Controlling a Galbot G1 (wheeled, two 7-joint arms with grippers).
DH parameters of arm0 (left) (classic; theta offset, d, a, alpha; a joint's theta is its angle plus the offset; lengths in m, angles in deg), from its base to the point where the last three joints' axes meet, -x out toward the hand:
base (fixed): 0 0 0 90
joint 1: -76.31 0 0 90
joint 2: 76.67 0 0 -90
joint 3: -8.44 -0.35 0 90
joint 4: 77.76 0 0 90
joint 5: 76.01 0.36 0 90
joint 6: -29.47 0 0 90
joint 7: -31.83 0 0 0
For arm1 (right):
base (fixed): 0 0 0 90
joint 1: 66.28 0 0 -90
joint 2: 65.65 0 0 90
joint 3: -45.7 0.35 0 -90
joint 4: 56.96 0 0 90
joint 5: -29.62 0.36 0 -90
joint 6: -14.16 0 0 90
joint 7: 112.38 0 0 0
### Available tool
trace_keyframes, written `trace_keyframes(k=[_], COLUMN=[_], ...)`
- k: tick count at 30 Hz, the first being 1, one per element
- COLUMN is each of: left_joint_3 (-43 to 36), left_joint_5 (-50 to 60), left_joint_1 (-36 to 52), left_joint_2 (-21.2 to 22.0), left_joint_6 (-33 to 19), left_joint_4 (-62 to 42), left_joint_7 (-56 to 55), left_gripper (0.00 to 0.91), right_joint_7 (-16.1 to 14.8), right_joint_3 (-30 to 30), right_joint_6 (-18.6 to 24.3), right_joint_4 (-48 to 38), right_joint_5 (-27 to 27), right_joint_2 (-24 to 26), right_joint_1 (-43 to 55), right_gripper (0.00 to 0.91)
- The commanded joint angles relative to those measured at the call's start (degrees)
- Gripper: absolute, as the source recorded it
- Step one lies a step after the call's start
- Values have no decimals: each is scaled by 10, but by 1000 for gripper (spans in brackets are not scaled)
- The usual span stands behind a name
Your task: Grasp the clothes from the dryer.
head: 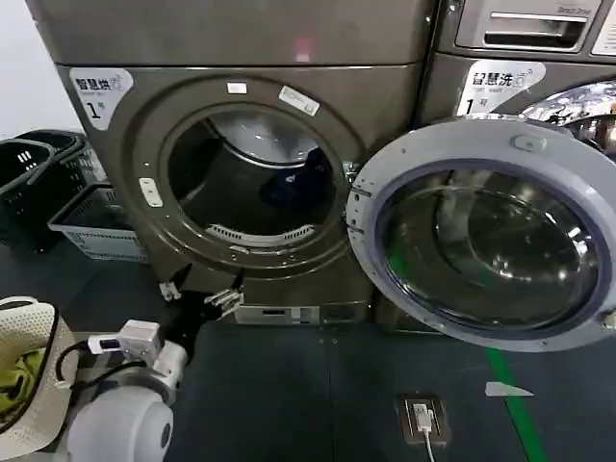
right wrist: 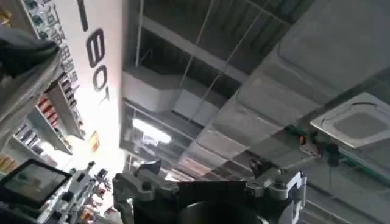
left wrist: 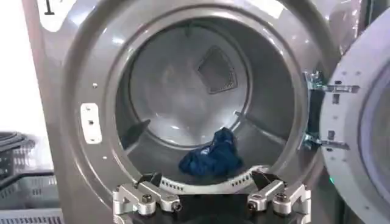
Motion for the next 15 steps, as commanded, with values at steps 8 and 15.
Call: trace_keyframes(k=[8,15], left_joint_3=[1,-1], left_joint_5=[22,23], left_joint_1=[-4,-2], left_joint_2=[0,1], left_joint_6=[28,28], left_joint_4=[-10,-17], left_joint_7=[2,4], left_gripper=[907,907], right_joint_7=[0,0], right_joint_3=[1,2], right_joint_6=[3,2], right_joint_4=[-6,-5], right_joint_5=[0,0], right_joint_2=[-1,-1], right_joint_1=[2,3], right_gripper=[907,907])
